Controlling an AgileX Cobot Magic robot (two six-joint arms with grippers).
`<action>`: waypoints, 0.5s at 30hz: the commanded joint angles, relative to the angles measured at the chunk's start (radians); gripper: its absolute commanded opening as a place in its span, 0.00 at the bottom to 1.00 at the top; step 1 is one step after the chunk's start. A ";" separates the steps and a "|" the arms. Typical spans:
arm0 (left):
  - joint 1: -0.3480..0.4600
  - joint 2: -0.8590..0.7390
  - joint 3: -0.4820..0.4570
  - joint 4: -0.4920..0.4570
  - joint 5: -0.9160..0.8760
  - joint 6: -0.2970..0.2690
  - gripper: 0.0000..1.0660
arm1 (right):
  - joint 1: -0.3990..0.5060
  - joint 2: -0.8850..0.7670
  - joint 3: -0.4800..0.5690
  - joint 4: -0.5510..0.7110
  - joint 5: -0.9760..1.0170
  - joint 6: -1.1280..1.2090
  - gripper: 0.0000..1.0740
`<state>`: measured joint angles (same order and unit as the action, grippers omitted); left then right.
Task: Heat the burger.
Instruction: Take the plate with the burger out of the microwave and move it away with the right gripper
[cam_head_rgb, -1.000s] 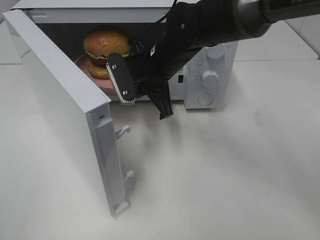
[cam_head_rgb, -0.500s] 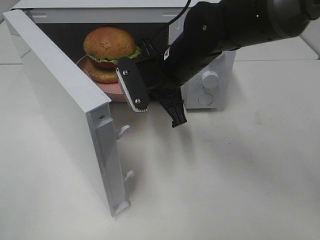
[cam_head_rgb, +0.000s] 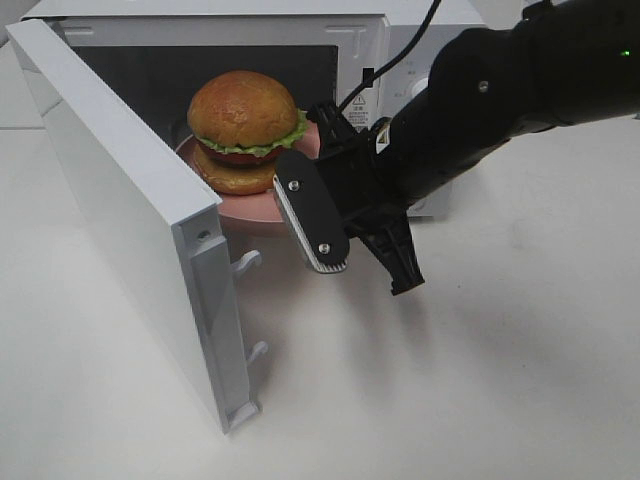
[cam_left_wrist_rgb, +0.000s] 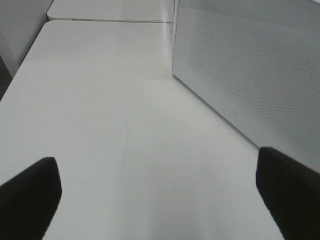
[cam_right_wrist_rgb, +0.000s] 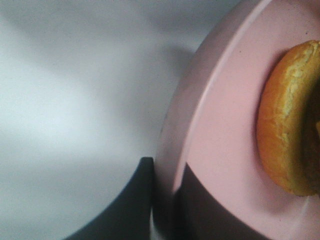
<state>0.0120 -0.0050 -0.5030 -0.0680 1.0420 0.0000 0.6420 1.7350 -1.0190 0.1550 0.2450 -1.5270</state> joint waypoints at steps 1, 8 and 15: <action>0.000 -0.020 0.004 -0.008 -0.006 0.000 0.92 | -0.009 -0.064 0.037 -0.018 -0.084 0.012 0.00; 0.000 -0.020 0.004 -0.008 -0.006 0.000 0.92 | -0.009 -0.152 0.132 -0.047 -0.087 0.013 0.00; 0.000 -0.020 0.004 -0.008 -0.006 0.000 0.92 | -0.009 -0.235 0.214 -0.047 -0.088 0.016 0.00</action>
<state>0.0120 -0.0050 -0.5030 -0.0680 1.0420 0.0000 0.6390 1.5260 -0.8010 0.1090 0.2240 -1.5110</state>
